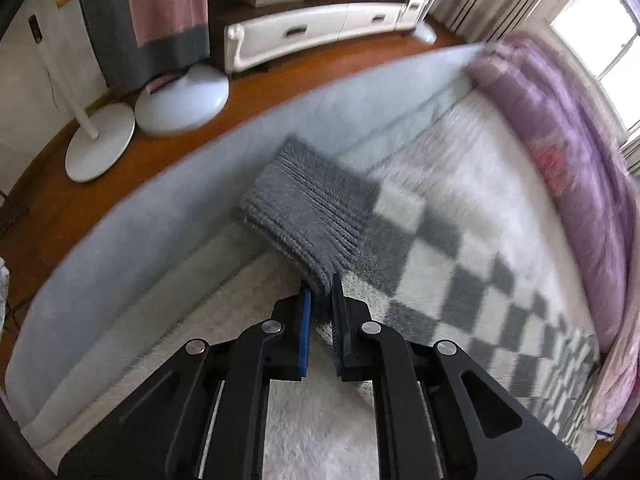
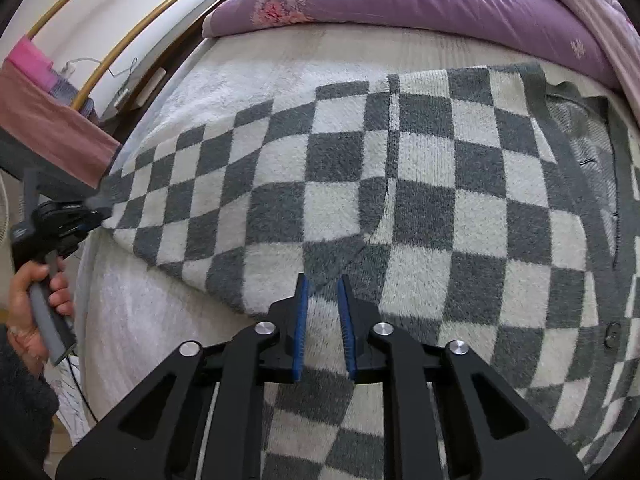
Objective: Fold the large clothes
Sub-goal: 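Grasp one sleeve cuff with the left gripper while the right gripper grasps the other cuff, then lift the cuffs and fold both sleeves across the cardigan body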
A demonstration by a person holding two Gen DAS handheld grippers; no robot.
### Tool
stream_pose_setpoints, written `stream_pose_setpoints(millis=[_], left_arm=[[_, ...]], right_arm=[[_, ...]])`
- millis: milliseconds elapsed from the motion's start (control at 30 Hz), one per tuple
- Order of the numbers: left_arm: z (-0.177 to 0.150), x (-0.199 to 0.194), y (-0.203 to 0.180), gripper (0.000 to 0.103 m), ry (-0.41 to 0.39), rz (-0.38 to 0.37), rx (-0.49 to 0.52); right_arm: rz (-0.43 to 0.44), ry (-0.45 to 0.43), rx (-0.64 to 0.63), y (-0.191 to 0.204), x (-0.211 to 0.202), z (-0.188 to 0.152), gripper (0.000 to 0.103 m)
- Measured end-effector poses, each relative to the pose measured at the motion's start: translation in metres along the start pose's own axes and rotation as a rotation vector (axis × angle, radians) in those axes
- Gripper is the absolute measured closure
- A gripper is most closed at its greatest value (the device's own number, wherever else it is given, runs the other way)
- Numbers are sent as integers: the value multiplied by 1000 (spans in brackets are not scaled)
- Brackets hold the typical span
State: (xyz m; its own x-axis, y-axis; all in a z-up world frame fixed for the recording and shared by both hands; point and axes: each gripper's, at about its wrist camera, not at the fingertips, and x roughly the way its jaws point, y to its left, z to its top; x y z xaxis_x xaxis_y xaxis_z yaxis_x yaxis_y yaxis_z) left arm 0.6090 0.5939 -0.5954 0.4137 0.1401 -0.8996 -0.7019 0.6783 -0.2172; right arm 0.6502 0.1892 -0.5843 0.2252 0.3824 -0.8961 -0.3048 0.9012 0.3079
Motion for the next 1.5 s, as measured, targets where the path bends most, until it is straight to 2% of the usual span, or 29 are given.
stream_pose_setpoints(millis=[100, 200, 267, 333, 467, 600, 733, 833, 933, 1033, 1100, 1267, 1300, 1333, 1433, 1500], left_arm=[[4, -37, -4, 94, -62, -20, 18], [5, -78, -24, 94, -140, -31, 80], [0, -111, -49, 94, -192, -61, 135], [-9, -141, -81, 94, -240, -77, 195], [-47, -193, -154, 95, -315, -148, 298], [-101, -212, -241, 95, -328, -201, 426], [-174, -198, -343, 95, -275, -271, 536], [-233, -179, -411, 95, -233, -280, 631], [-288, -155, -468, 95, -169, -298, 686], [-340, -128, -505, 95, -123, -284, 755], [-378, -103, -529, 95, -76, -240, 814], [-435, -63, -546, 95, -10, -174, 866], [-444, -55, -549, 95, 5, -161, 872], [-449, -51, -548, 95, 19, -156, 875], [-463, -38, -554, 94, 39, -120, 889], [-468, -31, -555, 87, 77, -107, 894]], right_arm=[[20, 36, 42, -6, 16, 0, 101], [76, 162, 140, -27, 57, -13, 102], [134, 150, 165, -39, 65, -18, 103], [151, 166, 158, -40, 62, -15, 103], [247, 103, 127, -58, 15, -12, 103], [245, -6, 119, -109, -56, -16, 103], [163, -115, 108, -186, -136, -23, 102], [66, -196, 128, -263, -201, -37, 102], [-17, -241, 173, -323, -246, -52, 102], [-120, -285, 241, -399, -288, -70, 99], [-177, -312, 325, -455, -312, -84, 99], [-266, -336, 579, -575, -353, -119, 98], [-256, -339, 637, -593, -357, -125, 98], [-211, -342, 707, -619, -357, -133, 96], [-187, -274, 873, -666, -350, -147, 94], [-152, -284, 940, -685, -345, -151, 90]])
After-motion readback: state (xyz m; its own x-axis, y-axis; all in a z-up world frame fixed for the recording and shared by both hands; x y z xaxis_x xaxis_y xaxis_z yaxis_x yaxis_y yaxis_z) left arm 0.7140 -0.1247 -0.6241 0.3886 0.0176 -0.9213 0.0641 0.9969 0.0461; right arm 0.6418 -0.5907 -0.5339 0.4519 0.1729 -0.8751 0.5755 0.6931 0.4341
